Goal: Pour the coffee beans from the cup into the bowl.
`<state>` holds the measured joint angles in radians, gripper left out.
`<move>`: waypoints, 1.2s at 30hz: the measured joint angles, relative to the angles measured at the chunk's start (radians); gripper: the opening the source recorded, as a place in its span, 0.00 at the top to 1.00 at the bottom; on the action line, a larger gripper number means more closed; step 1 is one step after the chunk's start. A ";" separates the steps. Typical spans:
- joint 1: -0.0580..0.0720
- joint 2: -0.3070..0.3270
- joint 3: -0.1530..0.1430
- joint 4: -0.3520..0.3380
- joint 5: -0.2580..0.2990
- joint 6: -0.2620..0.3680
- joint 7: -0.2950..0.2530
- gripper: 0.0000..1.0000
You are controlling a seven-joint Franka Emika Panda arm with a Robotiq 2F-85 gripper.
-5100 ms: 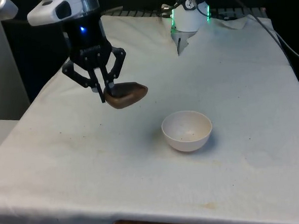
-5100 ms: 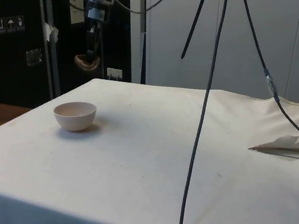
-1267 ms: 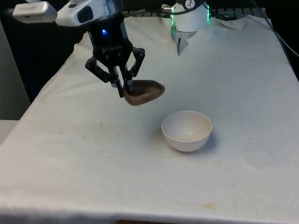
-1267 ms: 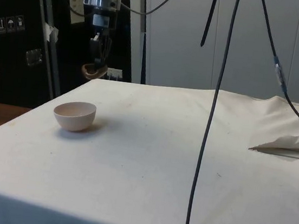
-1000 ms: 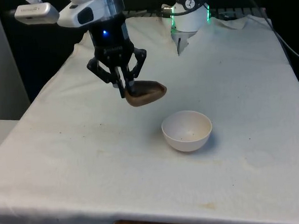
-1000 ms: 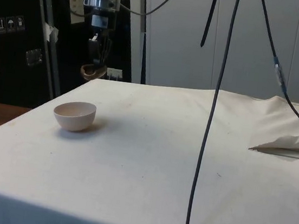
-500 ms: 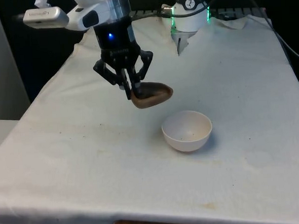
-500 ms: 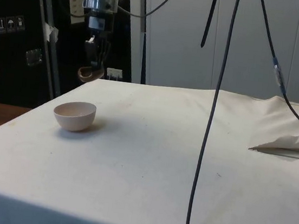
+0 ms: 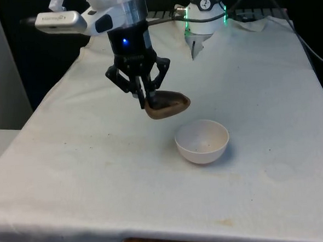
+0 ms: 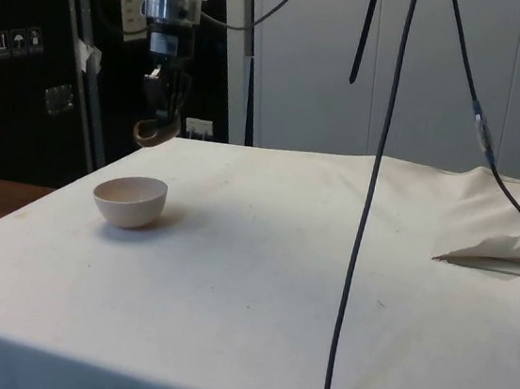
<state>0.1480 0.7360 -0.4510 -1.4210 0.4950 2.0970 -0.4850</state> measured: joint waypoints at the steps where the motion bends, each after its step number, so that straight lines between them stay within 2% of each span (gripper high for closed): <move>1: 0.000 0.000 0.001 0.000 -0.007 0.002 0.006 0.99; 18: 0.002 -0.003 0.029 0.005 -0.146 0.025 0.107 0.99; 22: 0.003 -0.004 0.032 0.006 -0.161 0.025 0.119 0.99; 36: 0.004 -0.015 0.079 0.010 -0.274 0.035 0.224 0.99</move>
<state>0.1520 0.7210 -0.3720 -1.4110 0.2210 2.1320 -0.2610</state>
